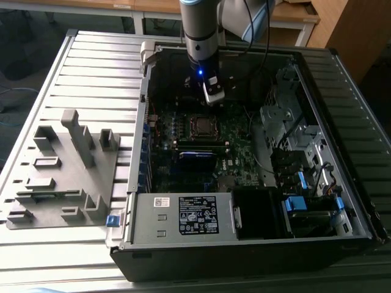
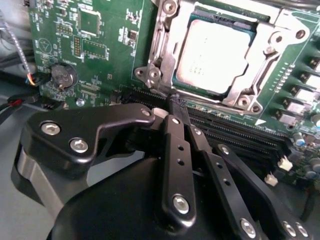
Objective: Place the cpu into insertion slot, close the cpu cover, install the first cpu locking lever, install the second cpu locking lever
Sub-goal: 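Install the first cpu locking lever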
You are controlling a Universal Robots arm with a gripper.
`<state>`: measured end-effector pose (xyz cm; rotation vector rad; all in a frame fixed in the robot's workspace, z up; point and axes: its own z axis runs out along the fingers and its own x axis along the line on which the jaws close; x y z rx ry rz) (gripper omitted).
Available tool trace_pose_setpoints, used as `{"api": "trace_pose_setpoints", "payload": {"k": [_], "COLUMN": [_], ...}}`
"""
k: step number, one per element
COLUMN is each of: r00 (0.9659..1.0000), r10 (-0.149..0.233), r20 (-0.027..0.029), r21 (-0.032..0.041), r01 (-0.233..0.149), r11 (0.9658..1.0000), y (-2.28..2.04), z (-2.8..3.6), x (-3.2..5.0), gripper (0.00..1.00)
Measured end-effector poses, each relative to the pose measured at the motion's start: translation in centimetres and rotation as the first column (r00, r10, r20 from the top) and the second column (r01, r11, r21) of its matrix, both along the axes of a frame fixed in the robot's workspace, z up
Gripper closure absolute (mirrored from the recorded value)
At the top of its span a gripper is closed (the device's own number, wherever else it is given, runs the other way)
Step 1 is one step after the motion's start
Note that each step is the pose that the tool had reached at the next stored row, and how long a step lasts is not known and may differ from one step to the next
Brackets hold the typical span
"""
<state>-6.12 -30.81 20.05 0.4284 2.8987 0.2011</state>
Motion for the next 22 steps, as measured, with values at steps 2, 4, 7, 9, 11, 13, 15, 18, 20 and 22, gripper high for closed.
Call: {"api": "trace_pose_setpoints", "payload": {"k": [2,4,7,9,11,13,15,18,20,22], "r00": [1.0,1.0,1.0,1.0,1.0,1.0,1.0,0.9999,0.9998,0.9996], "r10": [0.0,0.0,0.0,0.0,0.0,0.0,0.0,0.0,0.0,0.0], "r20": [0.0001,0.0001,-0.0001,0.0,0.0001,0.0001,-0.001,-0.0109,-0.0179,-0.0299], "r21": [0.0,0.0,-0.0001,-0.0001,-0.0001,-0.0002,-0.006,-0.0402,-0.0659,-0.0887], "r01": [0.0,0.0,0.0,0.0,0.0,0.0,0.0,-0.001,-0.001,-0.003], "r11": [1.0,1.0,1.0,1.0,1.0,1.0,1.0,0.9992,0.9978,0.9961], "y": [0.0,0.0,0.0,0.0,0.0,0.0,0.0,0.0,0.0,0.0], "z": [0.4,0.86,1.51,1.68,1.67,1.68,1.67,1.61,1.57,1.55], "x": [0.0,0.0,0.0,0.0,0.0,0.0,0.0,0.0,0.0,0.0], "gripper": [0.89,0.89,0.89,0.89,0.89,0.89,0.89,0.89,0.89,0.89]}}
